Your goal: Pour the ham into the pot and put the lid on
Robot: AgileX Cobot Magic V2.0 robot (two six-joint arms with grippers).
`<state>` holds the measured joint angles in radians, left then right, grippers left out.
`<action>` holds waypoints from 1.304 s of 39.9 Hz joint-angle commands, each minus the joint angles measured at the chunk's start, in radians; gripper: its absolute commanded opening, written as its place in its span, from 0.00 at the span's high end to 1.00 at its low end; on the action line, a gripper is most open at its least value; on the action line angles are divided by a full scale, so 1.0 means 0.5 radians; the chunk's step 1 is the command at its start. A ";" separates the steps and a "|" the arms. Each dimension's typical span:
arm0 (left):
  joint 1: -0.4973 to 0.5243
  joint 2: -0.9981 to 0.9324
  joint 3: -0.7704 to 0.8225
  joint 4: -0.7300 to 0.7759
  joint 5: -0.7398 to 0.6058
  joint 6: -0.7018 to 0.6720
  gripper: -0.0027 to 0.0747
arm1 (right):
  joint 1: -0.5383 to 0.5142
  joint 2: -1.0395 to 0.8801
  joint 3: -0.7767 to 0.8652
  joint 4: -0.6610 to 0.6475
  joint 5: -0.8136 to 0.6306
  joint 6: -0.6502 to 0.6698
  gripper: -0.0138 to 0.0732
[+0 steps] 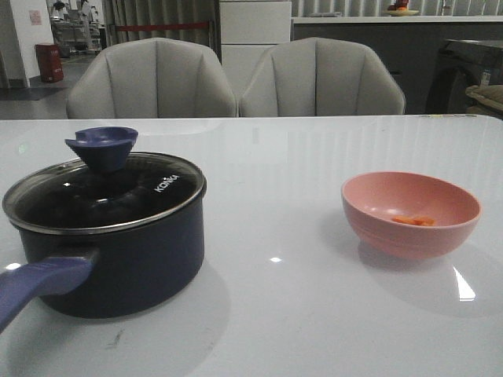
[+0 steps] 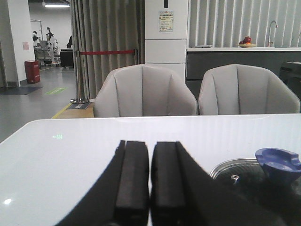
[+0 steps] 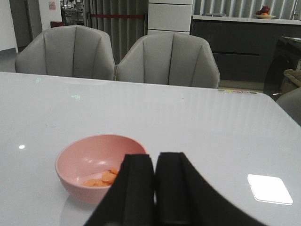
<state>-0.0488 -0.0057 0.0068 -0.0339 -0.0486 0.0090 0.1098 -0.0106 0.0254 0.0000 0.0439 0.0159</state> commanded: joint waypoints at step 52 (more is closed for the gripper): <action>0.006 0.388 -0.719 -0.200 0.377 0.014 0.80 | -0.015 -0.035 0.022 -0.014 -0.163 0.003 0.66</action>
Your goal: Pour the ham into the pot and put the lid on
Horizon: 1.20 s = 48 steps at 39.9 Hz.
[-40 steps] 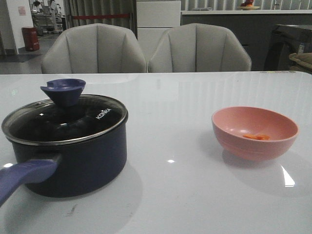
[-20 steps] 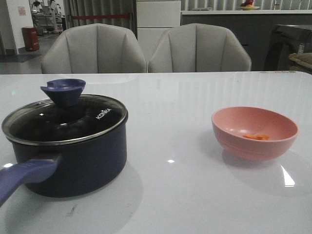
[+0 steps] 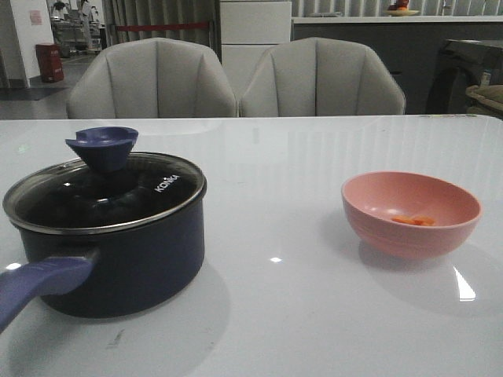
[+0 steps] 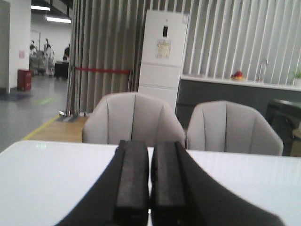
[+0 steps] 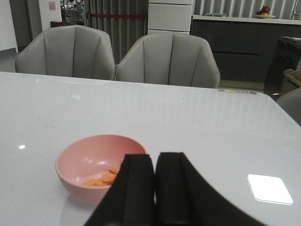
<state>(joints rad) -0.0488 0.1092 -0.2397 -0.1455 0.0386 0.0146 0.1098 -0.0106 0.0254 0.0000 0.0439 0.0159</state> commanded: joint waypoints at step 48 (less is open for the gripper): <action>0.006 0.527 -0.435 0.095 0.687 0.003 0.26 | -0.015 -0.035 0.022 -0.014 -0.166 0.003 0.66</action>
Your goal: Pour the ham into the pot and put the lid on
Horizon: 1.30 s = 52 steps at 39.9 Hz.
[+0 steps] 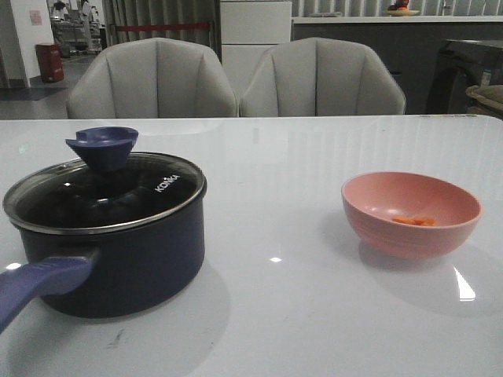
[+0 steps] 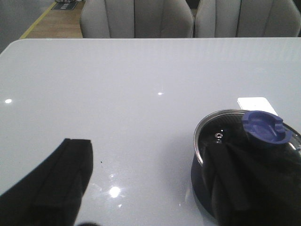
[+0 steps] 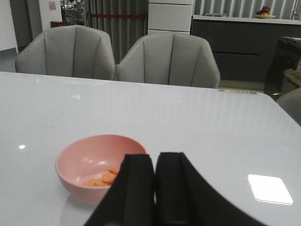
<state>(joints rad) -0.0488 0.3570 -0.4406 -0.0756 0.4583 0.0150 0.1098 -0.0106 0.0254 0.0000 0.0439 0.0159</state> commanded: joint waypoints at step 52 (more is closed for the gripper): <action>-0.850 2.334 -1.773 0.119 0.999 -0.548 0.26 | -0.015 -0.035 0.022 -0.014 -0.166 0.003 0.66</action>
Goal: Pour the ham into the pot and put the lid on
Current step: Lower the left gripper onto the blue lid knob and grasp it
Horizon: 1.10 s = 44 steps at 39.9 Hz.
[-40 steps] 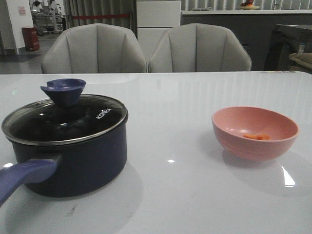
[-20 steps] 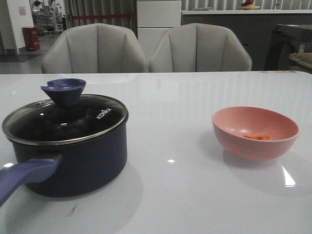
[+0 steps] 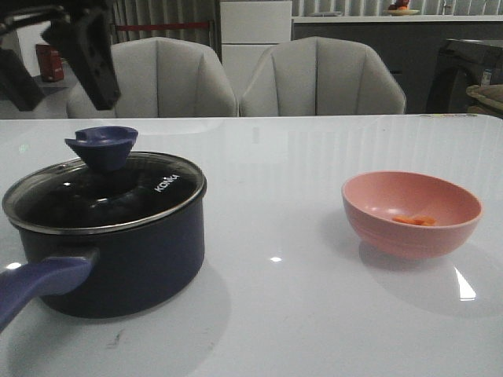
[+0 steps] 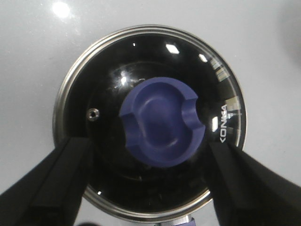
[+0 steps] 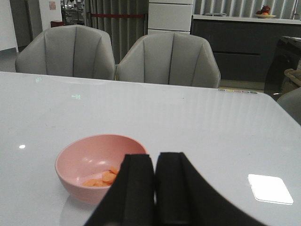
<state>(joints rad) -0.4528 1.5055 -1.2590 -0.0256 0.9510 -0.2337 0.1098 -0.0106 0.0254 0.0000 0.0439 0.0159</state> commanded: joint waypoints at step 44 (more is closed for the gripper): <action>-0.058 0.416 -0.401 -0.040 0.151 -0.242 0.26 | -0.015 -0.036 0.022 -0.014 -0.166 0.003 0.66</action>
<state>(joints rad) -0.4782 1.7550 -1.4280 -0.0342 1.0571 -0.3422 0.1098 -0.0106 0.0254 0.0000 0.0439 0.0159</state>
